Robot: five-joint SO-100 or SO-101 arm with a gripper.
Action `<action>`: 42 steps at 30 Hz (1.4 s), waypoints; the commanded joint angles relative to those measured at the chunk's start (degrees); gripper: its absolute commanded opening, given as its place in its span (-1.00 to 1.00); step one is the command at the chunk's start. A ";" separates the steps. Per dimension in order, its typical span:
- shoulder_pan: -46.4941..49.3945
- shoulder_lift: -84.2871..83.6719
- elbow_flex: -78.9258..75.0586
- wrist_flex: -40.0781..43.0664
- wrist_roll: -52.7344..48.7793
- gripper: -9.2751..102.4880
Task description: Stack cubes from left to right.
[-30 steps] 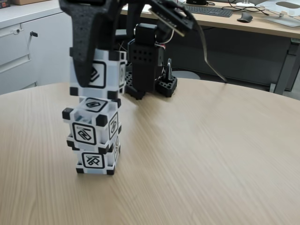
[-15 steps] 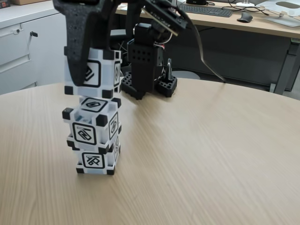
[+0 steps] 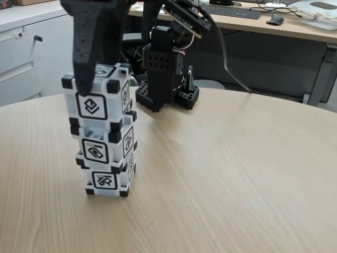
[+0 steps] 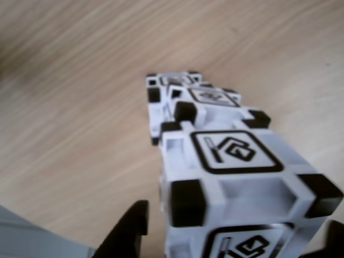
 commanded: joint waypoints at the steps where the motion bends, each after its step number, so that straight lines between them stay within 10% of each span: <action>1: 0.35 2.46 -2.55 0.53 -0.35 -0.09; 29: -22.06 1.41 -1.49 0.70 12.13 -0.01; 36: -32.52 -3.08 -1.49 0.26 14.85 -0.24; 42: -35.24 -3.78 -1.41 0.44 16.44 -0.83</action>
